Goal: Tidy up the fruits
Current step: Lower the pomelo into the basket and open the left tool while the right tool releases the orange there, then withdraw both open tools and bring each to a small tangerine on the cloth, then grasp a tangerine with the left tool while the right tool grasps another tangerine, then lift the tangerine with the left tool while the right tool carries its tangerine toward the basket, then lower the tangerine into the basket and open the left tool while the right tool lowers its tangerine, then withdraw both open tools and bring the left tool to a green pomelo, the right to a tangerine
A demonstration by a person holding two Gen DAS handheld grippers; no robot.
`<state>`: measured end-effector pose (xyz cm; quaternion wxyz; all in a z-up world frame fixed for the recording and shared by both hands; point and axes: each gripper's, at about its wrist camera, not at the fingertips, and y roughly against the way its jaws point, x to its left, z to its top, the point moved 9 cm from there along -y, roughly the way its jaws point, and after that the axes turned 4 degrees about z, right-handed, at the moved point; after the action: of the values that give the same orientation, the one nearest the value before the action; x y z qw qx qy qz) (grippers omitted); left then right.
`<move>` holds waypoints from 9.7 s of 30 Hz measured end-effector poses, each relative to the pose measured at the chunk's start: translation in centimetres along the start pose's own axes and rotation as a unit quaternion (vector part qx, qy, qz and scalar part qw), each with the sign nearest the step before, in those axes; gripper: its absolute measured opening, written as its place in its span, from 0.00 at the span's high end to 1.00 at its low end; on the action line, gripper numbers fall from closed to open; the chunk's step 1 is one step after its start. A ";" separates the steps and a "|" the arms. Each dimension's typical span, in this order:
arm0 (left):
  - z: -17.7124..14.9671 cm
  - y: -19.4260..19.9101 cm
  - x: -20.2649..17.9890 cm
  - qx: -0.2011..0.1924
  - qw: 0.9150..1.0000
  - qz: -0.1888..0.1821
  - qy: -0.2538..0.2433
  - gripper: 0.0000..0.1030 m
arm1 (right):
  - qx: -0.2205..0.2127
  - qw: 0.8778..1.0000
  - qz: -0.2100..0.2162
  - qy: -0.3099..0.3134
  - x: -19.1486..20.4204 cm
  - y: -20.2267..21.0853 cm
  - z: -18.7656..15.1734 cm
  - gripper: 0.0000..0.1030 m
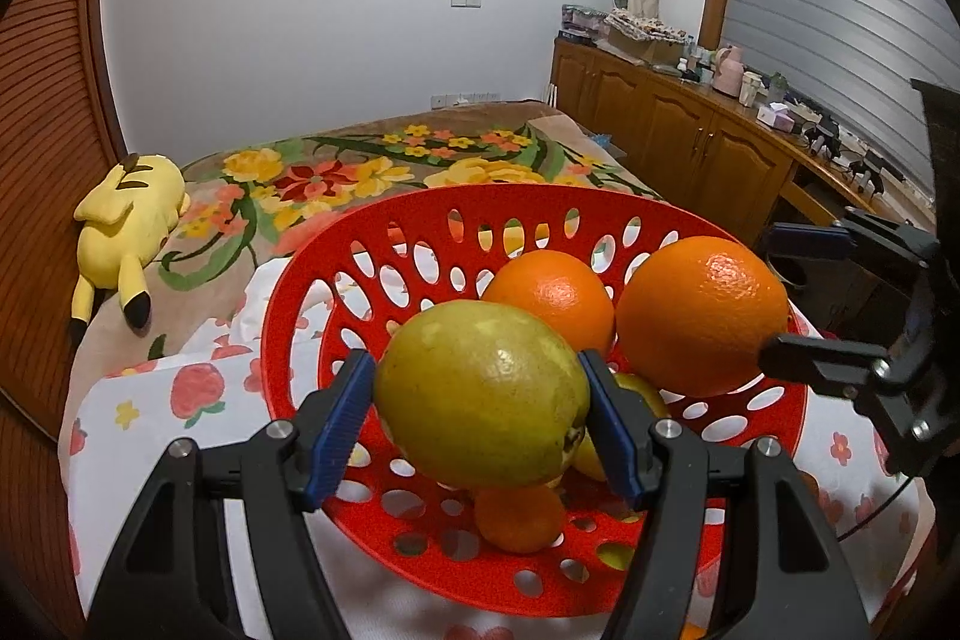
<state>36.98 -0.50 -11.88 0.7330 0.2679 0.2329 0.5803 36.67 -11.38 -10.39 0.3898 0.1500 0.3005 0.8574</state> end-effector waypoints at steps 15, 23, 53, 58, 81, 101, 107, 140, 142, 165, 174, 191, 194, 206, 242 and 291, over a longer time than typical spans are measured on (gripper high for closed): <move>-0.6 -0.5 -1.5 0.024 1.000 -0.008 -0.004 0.34 | -0.009 1.000 -0.001 0.000 1.1 2.3 -1.1 0.12; 0.1 3.2 -1.8 -0.016 1.000 -0.015 -0.008 0.30 | -0.019 1.000 -0.007 -0.015 1.4 4.4 -2.7 0.12; -8.0 10.3 -5.6 -0.032 0.998 -0.023 -0.044 0.26 | -0.048 0.994 -0.036 -0.093 4.5 9.2 -10.4 0.11; -9.4 9.1 -5.7 -0.019 0.999 -0.022 -0.046 0.26 | -0.039 0.994 -0.040 -0.092 4.3 8.3 -10.9 0.11; -13.2 5.9 -7.9 0.038 0.997 -0.059 -0.040 0.32 | 0.051 0.989 -0.036 -0.133 2.0 1.5 -14.5 0.38; -14.5 4.8 -8.5 0.062 0.995 -0.066 -0.037 0.47 | 0.030 0.991 -0.031 -0.128 4.2 5.1 -16.2 0.55; -15.1 4.5 -8.4 0.069 0.995 -0.064 -0.037 0.47 | 0.020 0.991 -0.034 -0.128 4.9 5.6 -16.8 0.55; -13.7 6.9 -6.3 0.035 0.998 -0.055 -0.007 0.58 | 0.029 0.989 -0.028 -0.140 4.7 5.2 -17.8 0.54; -13.3 7.3 -6.1 0.029 0.998 -0.054 -0.006 0.58 | 0.030 0.990 -0.028 -0.138 4.8 5.1 -17.8 0.54; -6.5 10.0 -3.9 -0.039 0.999 -0.030 -0.005 0.58 | -0.010 0.995 -0.029 -0.092 5.4 7.1 -12.2 0.54; -5.2 10.1 -3.4 -0.048 0.998 -0.029 -0.008 0.58 | -0.030 0.997 -0.026 -0.072 5.7 7.0 -8.4 0.54; -2.9 5.9 -1.1 -0.034 0.999 -0.020 -0.003 0.58 | -0.035 0.999 -0.001 -0.041 6.4 3.6 -3.4 0.54; -2.7 5.1 -0.9 -0.030 0.999 -0.023 0.002 0.58 | -0.033 0.999 0.003 -0.038 6.3 3.2 -3.1 0.54; -1.3 4.3 0.8 -0.038 0.999 -0.022 0.016 0.51 | -0.021 0.999 0.016 -0.024 6.2 0.9 -1.9 0.54; -1.8 4.6 4.8 -0.040 0.999 0.000 0.035 0.48 | -0.002 1.000 0.020 0.019 7.9 -4.7 1.4 0.54; -7.2 11.7 -1.4 -0.051 0.999 -0.012 0.006 0.34 | -0.034 0.998 -0.010 -0.052 10.6 6.4 -7.2 0.34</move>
<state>23.51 1.13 -9.47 0.7508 0.2243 0.2108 0.5844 22.54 -9.46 -11.67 0.4182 0.1779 0.2519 0.8544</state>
